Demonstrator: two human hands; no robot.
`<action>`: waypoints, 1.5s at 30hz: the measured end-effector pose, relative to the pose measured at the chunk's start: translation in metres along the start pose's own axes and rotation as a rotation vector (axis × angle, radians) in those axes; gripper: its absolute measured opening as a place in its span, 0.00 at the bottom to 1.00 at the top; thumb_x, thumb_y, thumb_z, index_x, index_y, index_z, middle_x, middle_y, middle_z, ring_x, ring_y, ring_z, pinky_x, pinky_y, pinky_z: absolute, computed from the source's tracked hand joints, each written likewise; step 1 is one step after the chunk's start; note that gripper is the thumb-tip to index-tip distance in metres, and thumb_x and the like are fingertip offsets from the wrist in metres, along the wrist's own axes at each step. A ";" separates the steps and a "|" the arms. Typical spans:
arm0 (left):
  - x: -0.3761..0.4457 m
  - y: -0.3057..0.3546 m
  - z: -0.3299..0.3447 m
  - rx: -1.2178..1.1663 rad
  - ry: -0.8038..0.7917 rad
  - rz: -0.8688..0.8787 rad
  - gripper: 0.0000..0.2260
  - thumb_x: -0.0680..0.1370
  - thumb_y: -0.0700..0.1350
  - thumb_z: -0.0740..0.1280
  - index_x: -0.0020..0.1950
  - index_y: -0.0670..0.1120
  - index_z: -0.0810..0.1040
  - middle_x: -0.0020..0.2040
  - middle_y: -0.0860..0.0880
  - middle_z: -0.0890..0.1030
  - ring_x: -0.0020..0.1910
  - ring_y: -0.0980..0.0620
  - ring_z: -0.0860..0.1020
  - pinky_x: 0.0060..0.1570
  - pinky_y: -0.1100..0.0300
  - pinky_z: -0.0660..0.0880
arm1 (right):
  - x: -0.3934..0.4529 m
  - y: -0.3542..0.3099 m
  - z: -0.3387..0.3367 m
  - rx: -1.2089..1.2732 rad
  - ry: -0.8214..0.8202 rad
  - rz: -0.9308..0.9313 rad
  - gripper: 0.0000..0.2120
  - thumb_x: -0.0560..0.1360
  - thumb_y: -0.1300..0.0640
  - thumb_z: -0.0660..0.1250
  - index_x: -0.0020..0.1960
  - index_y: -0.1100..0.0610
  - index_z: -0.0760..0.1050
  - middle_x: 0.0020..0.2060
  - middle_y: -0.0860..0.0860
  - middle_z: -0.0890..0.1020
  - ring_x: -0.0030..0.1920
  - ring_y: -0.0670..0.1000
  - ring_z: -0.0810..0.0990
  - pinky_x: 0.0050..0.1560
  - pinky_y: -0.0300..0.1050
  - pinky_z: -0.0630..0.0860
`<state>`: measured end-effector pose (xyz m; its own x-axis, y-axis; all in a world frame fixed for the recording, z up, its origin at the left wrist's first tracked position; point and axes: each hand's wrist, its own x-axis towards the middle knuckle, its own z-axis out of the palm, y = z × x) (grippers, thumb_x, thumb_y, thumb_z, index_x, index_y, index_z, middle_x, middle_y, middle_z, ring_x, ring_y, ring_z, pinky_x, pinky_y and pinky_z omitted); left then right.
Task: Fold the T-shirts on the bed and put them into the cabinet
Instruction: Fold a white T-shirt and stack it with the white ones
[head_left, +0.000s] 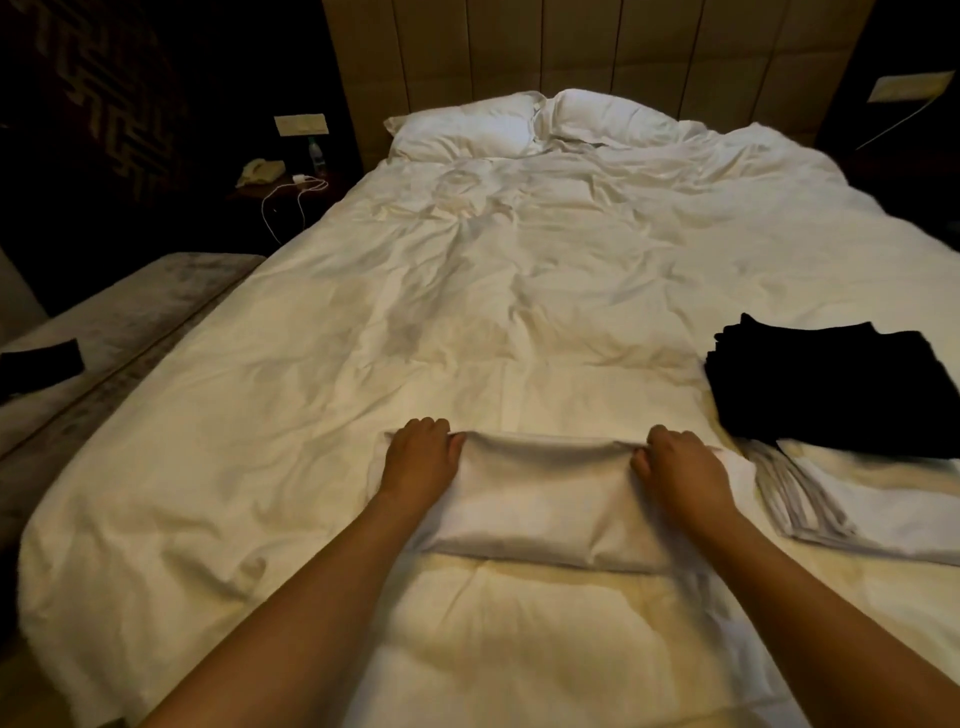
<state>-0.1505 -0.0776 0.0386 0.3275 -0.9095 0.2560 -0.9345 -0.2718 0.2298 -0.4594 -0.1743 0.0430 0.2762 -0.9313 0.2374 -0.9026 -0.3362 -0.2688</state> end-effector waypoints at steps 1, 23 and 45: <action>0.009 -0.001 0.010 0.021 -0.029 -0.010 0.18 0.84 0.53 0.57 0.49 0.41 0.78 0.49 0.42 0.80 0.52 0.42 0.76 0.51 0.51 0.68 | 0.008 0.003 0.009 0.004 -0.022 0.000 0.07 0.78 0.54 0.62 0.44 0.57 0.70 0.42 0.56 0.78 0.46 0.58 0.75 0.37 0.48 0.65; -0.069 0.170 0.095 0.004 -0.426 0.394 0.33 0.82 0.63 0.36 0.81 0.48 0.60 0.81 0.41 0.57 0.80 0.42 0.51 0.74 0.46 0.39 | -0.073 0.084 0.014 0.517 -0.080 0.514 0.31 0.72 0.40 0.71 0.65 0.62 0.74 0.56 0.60 0.81 0.55 0.61 0.80 0.49 0.49 0.74; -0.029 0.119 -0.005 -1.216 -0.374 -0.815 0.12 0.74 0.44 0.75 0.50 0.36 0.82 0.38 0.41 0.84 0.35 0.46 0.83 0.32 0.60 0.76 | -0.078 -0.069 -0.025 0.865 -0.359 -0.209 0.14 0.78 0.54 0.70 0.62 0.44 0.77 0.54 0.37 0.81 0.55 0.37 0.79 0.56 0.32 0.75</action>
<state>-0.2703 -0.0817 0.0635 0.4556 -0.7190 -0.5249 0.2222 -0.4791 0.8492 -0.4266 -0.0747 0.0662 0.6185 -0.7797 0.0975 -0.3065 -0.3537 -0.8837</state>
